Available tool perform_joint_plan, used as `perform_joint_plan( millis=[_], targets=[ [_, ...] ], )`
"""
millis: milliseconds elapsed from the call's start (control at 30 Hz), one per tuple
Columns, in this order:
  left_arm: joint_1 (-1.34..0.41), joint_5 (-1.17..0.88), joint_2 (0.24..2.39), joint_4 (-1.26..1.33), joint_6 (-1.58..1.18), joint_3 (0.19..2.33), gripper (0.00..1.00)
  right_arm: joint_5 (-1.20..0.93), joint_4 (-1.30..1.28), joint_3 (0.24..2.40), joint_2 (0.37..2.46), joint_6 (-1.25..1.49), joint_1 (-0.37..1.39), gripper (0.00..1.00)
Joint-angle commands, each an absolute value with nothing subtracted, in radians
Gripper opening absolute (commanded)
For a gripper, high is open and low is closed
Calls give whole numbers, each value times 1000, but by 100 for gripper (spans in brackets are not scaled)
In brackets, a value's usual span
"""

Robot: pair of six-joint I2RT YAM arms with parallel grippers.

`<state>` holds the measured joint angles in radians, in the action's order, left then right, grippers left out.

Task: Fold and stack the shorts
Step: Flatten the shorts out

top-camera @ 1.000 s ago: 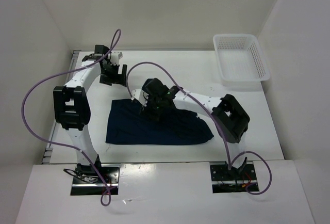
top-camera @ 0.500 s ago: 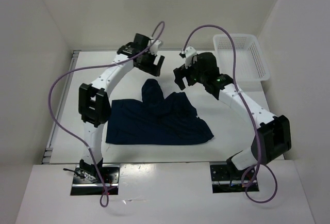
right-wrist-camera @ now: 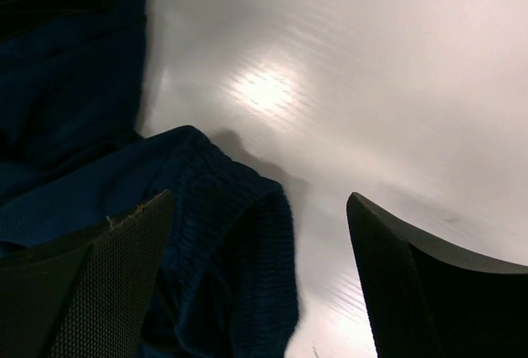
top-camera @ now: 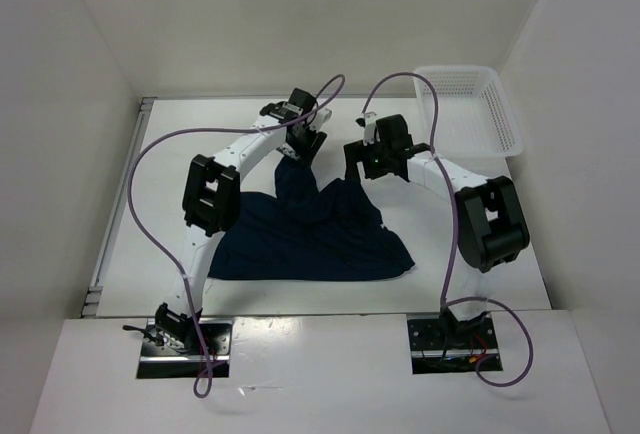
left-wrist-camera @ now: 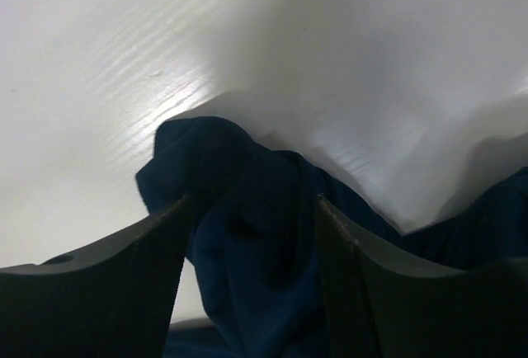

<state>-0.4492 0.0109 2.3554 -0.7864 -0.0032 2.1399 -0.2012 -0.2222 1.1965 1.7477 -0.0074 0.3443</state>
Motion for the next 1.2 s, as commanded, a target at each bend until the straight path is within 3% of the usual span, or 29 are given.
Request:
perform_joint_plan(
  millis=[0,233,333,433,533,633,667,833,967,1167],
  targets=[
    [-462,0,2378,-822,0,2168,67,-333,-175,1261,1789,14,353,90],
    [-462,-121,2367,-844,0,2134,67,-357,-166,1273,1871,34,353,87],
    [-462,-121,2385,-856,0,2114,52,-368,-166,1301,1901,43,353,78],
    [-462,-121,2385,-856,0,2089,24,-377,-201,1313,1930,43,353,65],
    [-453,-98,2385,-856,0,2066,18,-377,-225,1313,1939,43,353,46],
    [-453,-75,2376,-835,0,2056,2,-387,-225,1302,1930,43,353,32],
    [-440,-65,2366,-834,0,2045,0,-387,-225,1302,1921,43,353,23],
    [-381,47,2304,-723,0,2045,0,-279,-206,1315,1901,34,334,0],
    [-286,71,2223,-672,0,2080,0,-187,-196,1364,1901,21,293,0],
    [-236,11,2010,-710,0,1987,0,-247,-253,1355,1856,-57,275,0]
  ],
)
